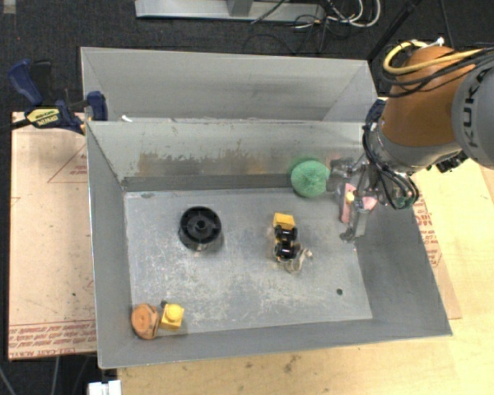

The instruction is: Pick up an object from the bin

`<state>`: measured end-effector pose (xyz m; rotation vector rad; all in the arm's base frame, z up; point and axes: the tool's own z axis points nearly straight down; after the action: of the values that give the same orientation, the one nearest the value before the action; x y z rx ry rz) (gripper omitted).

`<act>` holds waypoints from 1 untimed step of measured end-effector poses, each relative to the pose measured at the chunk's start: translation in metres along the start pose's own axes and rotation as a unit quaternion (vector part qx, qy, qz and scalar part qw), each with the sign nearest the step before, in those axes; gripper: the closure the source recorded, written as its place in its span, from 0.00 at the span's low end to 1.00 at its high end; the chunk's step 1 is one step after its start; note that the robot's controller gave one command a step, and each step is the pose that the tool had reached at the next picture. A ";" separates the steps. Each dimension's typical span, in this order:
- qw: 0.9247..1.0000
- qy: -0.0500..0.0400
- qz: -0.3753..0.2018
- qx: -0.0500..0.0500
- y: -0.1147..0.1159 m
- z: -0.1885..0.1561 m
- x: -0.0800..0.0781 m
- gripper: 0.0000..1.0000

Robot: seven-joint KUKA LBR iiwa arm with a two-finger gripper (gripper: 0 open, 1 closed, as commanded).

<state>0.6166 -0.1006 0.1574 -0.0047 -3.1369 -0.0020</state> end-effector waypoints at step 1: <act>1.000 -0.003 -0.001 0.000 0.000 -0.005 -0.001 0.00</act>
Offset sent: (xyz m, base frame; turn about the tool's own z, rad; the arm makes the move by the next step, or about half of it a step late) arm -0.0102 0.0758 -0.0505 -0.0855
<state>0.6179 -0.1003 0.1624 -0.0023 -3.1433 -0.0009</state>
